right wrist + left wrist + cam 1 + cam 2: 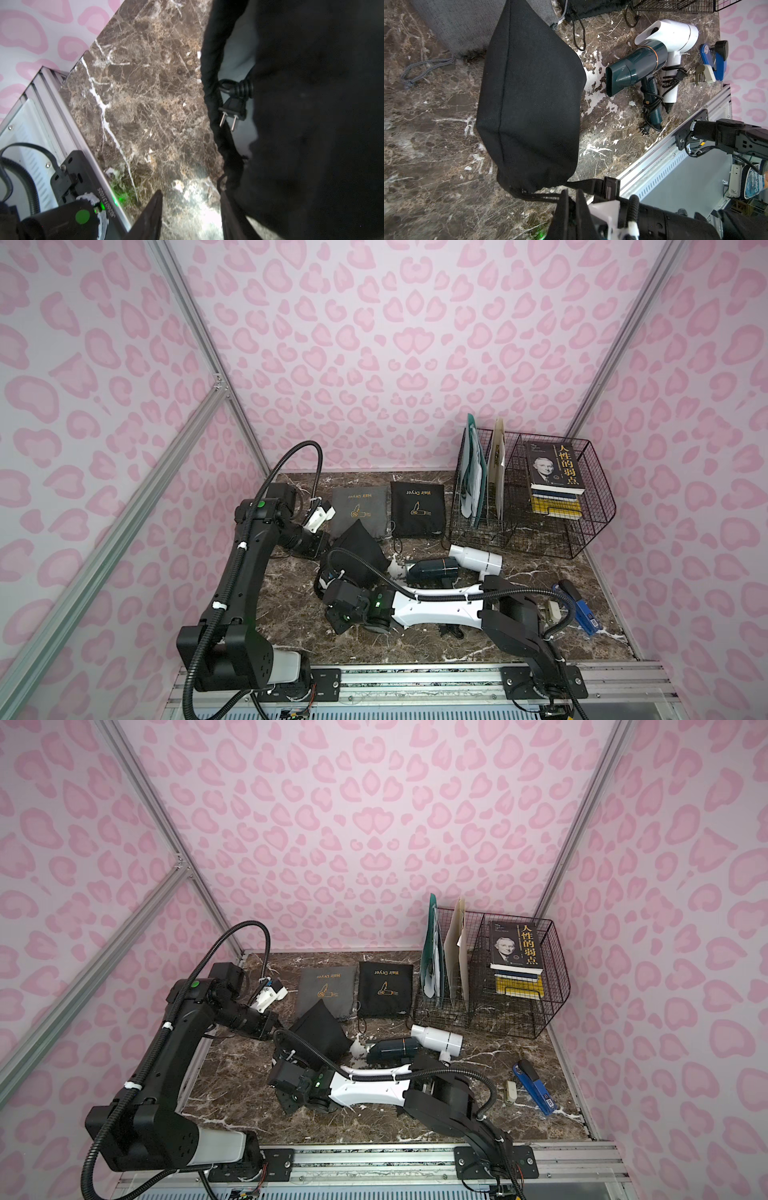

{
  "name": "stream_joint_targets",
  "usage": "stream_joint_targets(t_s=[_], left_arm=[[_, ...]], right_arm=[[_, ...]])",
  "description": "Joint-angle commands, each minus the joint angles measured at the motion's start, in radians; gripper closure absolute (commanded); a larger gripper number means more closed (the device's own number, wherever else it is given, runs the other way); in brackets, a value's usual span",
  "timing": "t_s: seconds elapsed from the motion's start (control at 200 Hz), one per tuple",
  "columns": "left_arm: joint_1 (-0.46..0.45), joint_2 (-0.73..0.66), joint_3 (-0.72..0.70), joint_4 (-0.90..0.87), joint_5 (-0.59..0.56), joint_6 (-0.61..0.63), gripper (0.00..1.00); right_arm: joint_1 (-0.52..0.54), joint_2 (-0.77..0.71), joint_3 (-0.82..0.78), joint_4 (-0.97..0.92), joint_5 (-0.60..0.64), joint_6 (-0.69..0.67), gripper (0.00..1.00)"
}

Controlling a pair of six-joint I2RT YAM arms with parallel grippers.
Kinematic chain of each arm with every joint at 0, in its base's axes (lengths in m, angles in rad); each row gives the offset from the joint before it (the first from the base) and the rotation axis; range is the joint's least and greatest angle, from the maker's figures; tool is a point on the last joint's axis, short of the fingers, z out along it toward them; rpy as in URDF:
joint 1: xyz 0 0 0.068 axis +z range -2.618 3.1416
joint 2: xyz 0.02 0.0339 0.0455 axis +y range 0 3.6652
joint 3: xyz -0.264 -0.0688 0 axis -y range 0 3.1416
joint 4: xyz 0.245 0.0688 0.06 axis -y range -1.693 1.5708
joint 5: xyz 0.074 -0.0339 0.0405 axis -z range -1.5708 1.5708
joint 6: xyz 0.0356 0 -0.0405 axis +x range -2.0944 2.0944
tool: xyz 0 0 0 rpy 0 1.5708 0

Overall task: Pack away hair dryers
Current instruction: Pull the drawstrings on both sides of the drawstring bag.

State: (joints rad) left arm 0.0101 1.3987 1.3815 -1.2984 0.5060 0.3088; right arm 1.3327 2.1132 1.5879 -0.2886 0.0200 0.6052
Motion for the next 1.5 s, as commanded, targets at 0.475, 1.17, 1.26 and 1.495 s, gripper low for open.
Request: stream_joint_targets(t_s=[0.475,1.17,1.26,1.495], left_arm=[[0.0,-0.007,-0.032,0.051,-0.027,0.02,0.93],[0.001,0.004,-0.035,0.054,-0.009,0.026,0.92],[0.001,0.002,-0.039,0.055,-0.007,0.024,0.92],[0.001,0.0,-0.038,0.055,-0.003,0.024,0.92]], right_arm=[[-0.006,0.018,-0.065,0.007,0.056,-0.011,0.54],[-0.02,0.164,0.077,-0.103,0.05,-0.045,0.56],[-0.02,0.173,0.098,-0.126,0.051,-0.051,0.58],[-0.014,0.216,0.129,-0.21,0.062,-0.074,0.75]])
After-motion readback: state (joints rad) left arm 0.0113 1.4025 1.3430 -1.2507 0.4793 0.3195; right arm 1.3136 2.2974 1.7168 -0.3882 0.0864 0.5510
